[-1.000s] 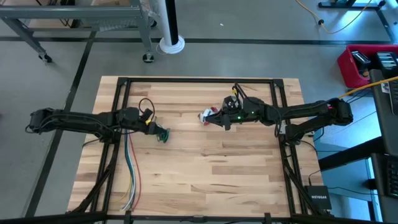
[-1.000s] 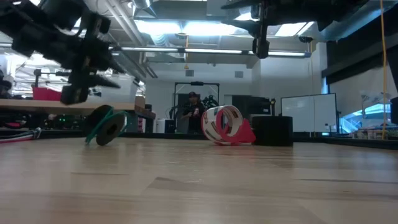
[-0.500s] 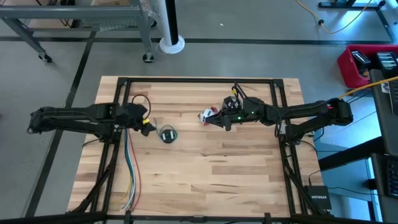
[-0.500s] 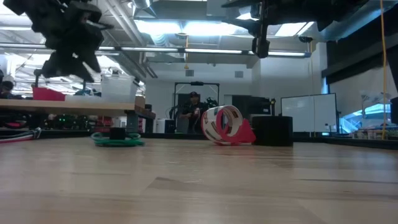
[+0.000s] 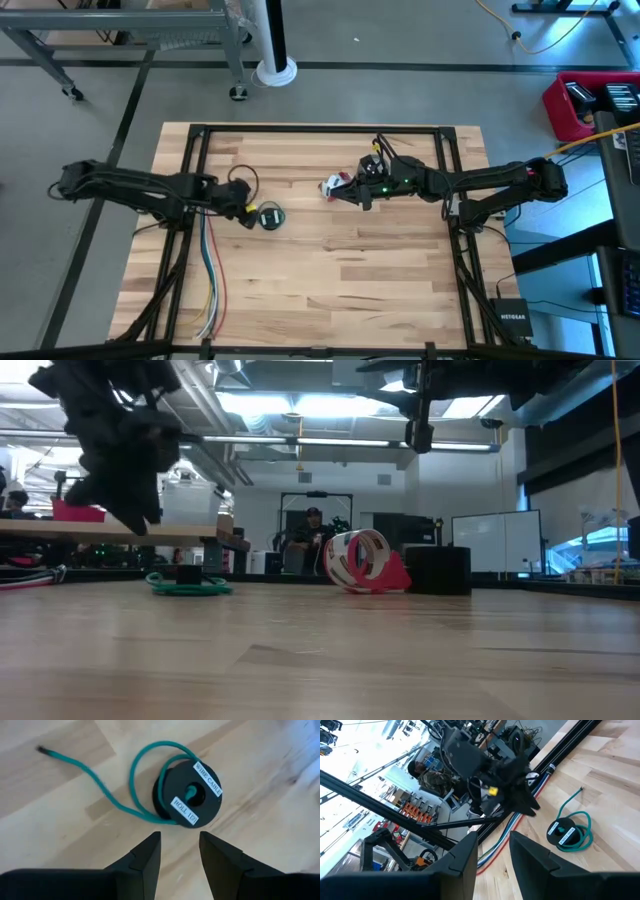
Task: Coil cords
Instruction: Uncoil the green wire from the spool
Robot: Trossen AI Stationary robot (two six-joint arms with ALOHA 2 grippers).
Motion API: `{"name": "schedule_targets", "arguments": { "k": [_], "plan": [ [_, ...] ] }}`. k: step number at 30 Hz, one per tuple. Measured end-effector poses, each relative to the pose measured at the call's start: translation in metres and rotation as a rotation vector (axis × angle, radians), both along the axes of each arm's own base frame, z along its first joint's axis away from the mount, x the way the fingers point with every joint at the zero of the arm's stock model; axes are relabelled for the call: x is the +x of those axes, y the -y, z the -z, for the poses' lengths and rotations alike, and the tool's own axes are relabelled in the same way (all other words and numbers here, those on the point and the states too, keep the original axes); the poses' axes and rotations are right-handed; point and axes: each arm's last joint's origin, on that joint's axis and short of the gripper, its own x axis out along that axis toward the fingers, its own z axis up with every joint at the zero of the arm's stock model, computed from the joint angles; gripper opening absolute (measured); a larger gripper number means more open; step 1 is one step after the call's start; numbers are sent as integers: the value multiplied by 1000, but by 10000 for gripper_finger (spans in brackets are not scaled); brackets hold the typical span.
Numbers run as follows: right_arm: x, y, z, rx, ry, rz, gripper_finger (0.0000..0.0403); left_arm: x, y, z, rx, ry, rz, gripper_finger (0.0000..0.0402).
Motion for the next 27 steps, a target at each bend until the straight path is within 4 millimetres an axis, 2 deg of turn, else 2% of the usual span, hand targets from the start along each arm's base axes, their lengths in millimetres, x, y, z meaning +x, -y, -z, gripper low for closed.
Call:
{"name": "schedule_targets", "arguments": {
  "k": [8,14,19,23,27],
  "plan": [
    [0,0,0,0,0,-2,117,19,2,22,-25,-69,11,129],
    [0,0,0,0,1,-10,117,27,1,22,-26,-12,2,129],
    [0,-1,0,2,1,-31,117,27,-5,23,-27,-15,-27,129],
    [0,-1,0,2,1,-36,117,19,-7,26,-45,-97,-72,129],
    [0,-1,0,-5,2,-36,117,20,-7,26,-35,-90,-50,129]
  ]
}}
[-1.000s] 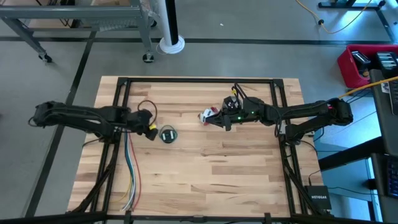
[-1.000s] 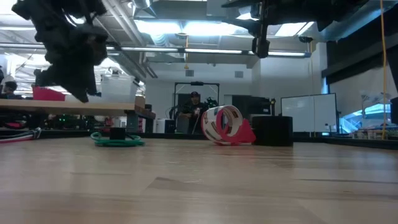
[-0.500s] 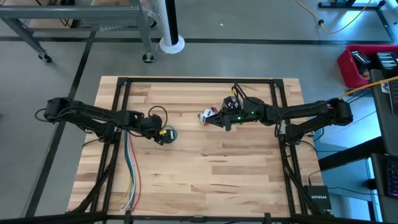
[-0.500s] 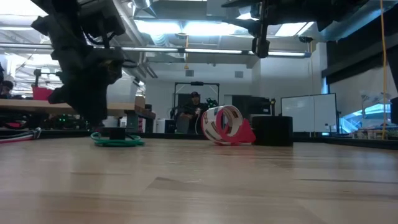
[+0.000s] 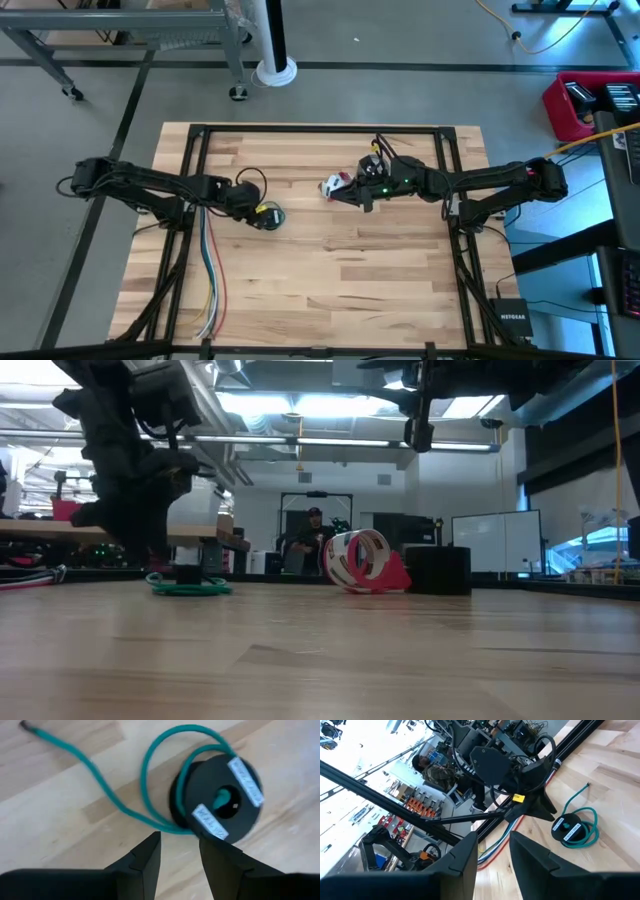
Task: Coil cords
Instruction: Uncoil the green wire from the spool
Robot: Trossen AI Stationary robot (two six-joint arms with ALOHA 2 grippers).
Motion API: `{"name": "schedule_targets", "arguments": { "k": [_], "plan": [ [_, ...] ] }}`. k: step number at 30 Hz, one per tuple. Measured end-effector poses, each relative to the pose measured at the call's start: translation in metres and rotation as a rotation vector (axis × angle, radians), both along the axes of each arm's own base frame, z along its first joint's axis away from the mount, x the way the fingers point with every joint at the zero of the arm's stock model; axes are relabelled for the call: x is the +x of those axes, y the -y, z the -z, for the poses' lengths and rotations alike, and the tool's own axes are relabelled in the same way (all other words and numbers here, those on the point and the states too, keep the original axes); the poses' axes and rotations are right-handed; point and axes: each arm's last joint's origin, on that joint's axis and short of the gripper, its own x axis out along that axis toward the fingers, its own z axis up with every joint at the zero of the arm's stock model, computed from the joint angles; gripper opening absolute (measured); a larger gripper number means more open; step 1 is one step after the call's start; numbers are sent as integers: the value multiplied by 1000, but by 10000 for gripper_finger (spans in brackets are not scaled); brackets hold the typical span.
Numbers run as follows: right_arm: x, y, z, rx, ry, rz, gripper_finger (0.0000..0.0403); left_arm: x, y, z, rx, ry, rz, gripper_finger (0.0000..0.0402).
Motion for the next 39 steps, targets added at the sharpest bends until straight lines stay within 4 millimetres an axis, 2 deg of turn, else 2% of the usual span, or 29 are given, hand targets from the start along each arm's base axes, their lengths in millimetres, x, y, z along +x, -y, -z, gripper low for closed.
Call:
{"name": "schedule_targets", "arguments": {
  "k": [5,12,17,23,26,31,39],
  "plan": [
    [0,0,0,-17,2,-2,117,6,-4,1,-3,102,-12,129],
    [0,-1,0,-13,3,-46,117,-5,-8,29,-119,198,-83,129],
    [0,-1,0,-13,4,-46,117,-2,-8,29,-121,270,-87,129],
    [0,-1,0,-13,3,-46,117,-2,-8,29,-119,280,-87,128],
    [0,-1,0,-13,4,-45,117,-1,-8,29,-114,281,-80,104],
    [0,-1,0,-12,4,-45,117,2,-9,26,-93,325,-49,14],
    [0,-1,-1,7,15,-42,117,15,-13,10,9,536,-74,3]
  ]
}}
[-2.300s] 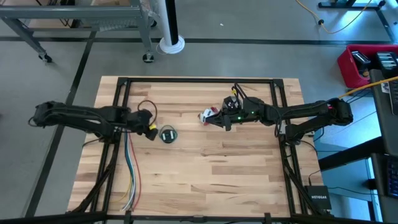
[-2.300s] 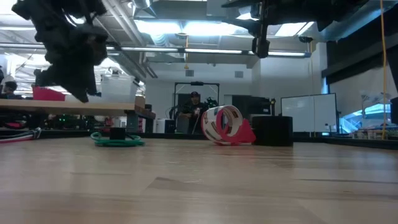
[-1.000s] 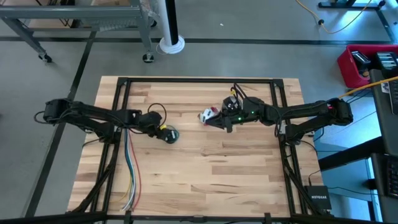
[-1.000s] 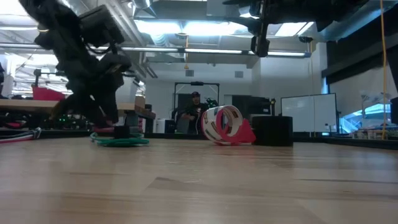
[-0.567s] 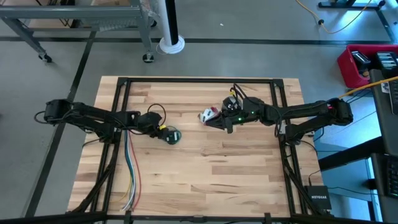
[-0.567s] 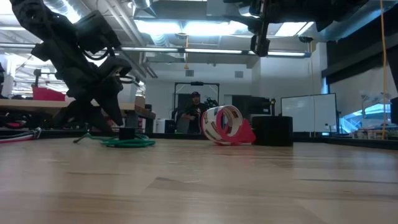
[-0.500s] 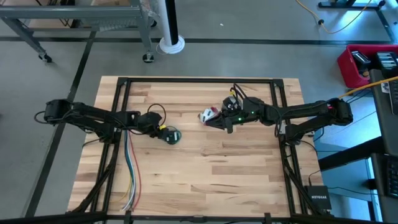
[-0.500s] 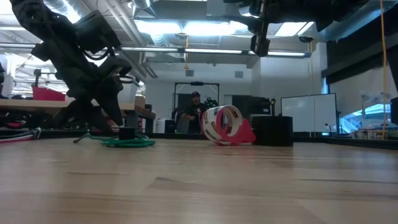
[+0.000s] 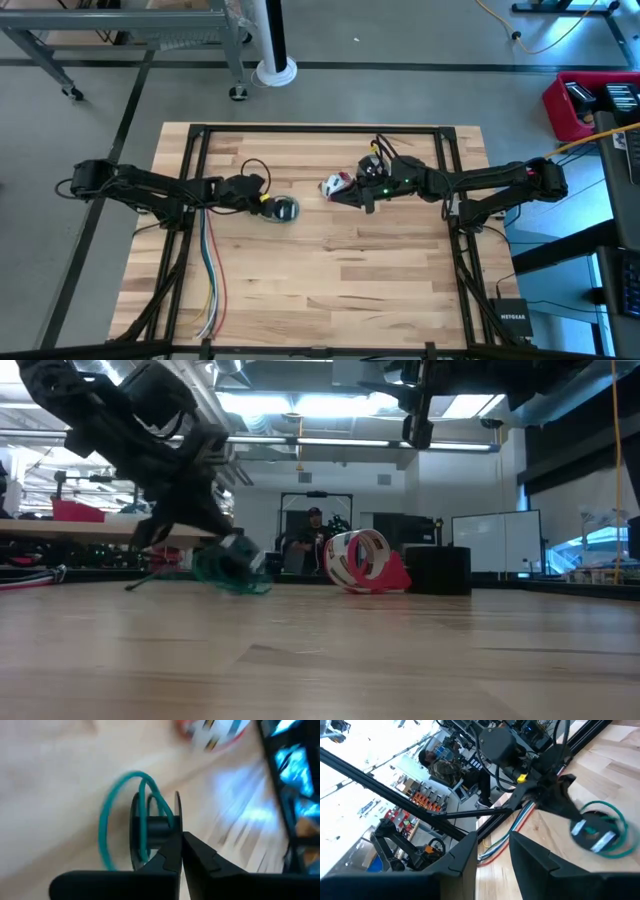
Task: Coil cords
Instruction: Uncoil the green wire from the spool
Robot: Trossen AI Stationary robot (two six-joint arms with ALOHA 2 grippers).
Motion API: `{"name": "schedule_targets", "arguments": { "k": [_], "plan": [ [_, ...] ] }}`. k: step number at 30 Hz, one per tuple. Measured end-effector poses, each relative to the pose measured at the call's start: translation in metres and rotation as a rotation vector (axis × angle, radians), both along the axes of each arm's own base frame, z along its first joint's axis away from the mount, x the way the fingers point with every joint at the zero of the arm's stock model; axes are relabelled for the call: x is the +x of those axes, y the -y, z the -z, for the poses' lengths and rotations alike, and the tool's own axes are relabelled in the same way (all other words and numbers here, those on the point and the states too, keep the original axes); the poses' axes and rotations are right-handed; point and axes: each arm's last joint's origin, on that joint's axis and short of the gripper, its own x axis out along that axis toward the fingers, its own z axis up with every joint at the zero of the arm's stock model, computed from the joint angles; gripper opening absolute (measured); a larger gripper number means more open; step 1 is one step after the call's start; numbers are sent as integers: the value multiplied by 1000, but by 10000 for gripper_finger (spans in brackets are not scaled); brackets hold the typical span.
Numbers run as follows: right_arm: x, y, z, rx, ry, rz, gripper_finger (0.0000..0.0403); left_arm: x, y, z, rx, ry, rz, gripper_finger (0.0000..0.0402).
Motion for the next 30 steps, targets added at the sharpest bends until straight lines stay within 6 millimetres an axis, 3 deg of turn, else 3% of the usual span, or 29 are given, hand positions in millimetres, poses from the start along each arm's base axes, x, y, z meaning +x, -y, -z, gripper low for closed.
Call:
{"name": "schedule_targets", "arguments": {
  "k": [12,24,30],
  "plan": [
    [0,1,0,12,-2,34,117,4,-6,-23,153,186,-70,0],
    [1,5,0,2,2,161,117,-34,-8,-104,497,612,-365,0],
    [1,5,-1,1,4,161,117,-59,-3,-148,577,994,-489,0]
  ]
}}
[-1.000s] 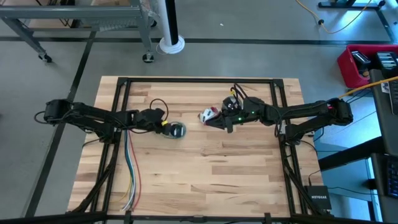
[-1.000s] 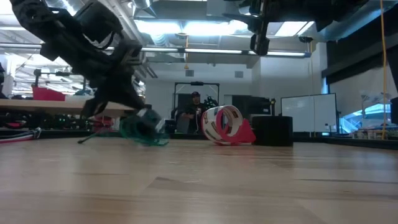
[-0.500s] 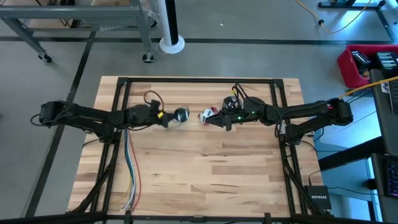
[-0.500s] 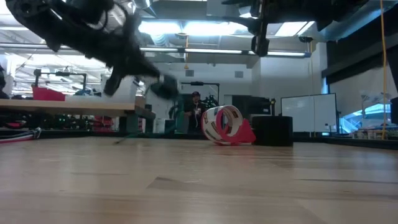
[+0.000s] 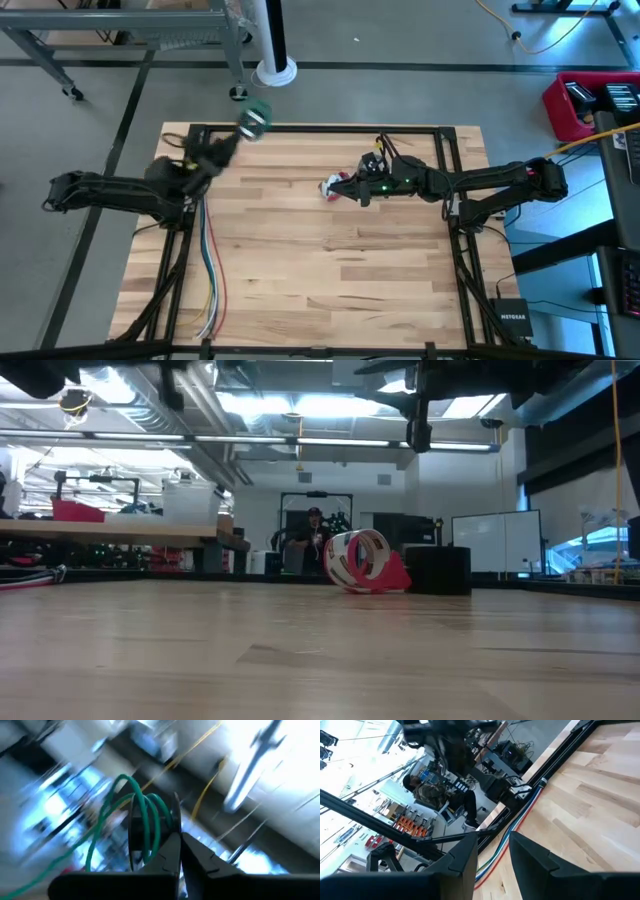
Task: Coil cords
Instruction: Uncoil the green wire from the spool
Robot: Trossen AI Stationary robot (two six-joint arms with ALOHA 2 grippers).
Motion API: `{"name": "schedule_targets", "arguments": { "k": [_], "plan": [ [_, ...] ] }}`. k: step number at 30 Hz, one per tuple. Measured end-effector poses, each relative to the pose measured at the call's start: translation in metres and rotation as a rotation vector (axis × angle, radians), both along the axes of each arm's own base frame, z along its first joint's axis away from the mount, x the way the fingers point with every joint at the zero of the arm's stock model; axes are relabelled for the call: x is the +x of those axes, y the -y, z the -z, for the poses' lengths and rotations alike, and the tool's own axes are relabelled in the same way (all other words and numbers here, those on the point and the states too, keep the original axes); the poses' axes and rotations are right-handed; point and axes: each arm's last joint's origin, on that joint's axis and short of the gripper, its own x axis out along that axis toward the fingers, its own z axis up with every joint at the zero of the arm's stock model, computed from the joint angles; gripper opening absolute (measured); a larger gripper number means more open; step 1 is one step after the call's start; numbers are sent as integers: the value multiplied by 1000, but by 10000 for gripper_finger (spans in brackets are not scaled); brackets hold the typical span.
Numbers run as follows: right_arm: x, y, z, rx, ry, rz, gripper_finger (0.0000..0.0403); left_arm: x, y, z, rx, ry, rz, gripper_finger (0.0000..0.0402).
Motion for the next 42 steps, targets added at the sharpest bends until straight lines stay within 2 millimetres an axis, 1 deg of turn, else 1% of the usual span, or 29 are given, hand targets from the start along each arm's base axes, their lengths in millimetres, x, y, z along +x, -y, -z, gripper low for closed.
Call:
{"name": "schedule_targets", "arguments": {
  "k": [4,10,12,16,18,22,24,26,27,30,32,34,37,39,42],
  "plan": [
    [0,0,0,0,1,0,117,-9,3,-12,73,143,51,0],
    [0,0,0,-7,2,1,117,-4,8,-12,13,239,255,0],
    [0,0,0,-9,2,1,117,-2,11,-13,12,277,289,0],
    [0,0,0,-10,2,0,117,-8,17,-21,106,427,301,0],
    [0,0,0,-10,2,0,117,-14,18,-25,178,491,264,0],
    [0,0,0,-10,4,0,117,-25,14,-40,271,497,118,0],
    [0,0,0,-10,4,-1,117,-26,13,-44,278,497,103,0],
    [0,0,0,-10,5,-1,117,-20,13,-45,244,459,146,0],
    [0,0,-1,-10,7,-2,117,-14,13,-43,211,417,187,0],
    [0,0,-1,-10,12,-2,117,6,15,-33,95,282,383,0],
    [0,0,-2,-11,18,-2,117,15,18,-29,51,237,476,0],
    [0,0,-2,-11,27,-2,117,17,19,-28,57,239,490,0],
    [0,0,-3,-10,30,-15,117,11,18,-34,139,292,417,0],
    [0,-1,-3,-10,30,-20,117,8,17,-36,164,314,393,0],
    [0,-1,-3,-10,33,-28,117,15,17,-30,92,240,451,0]
  ]
}}
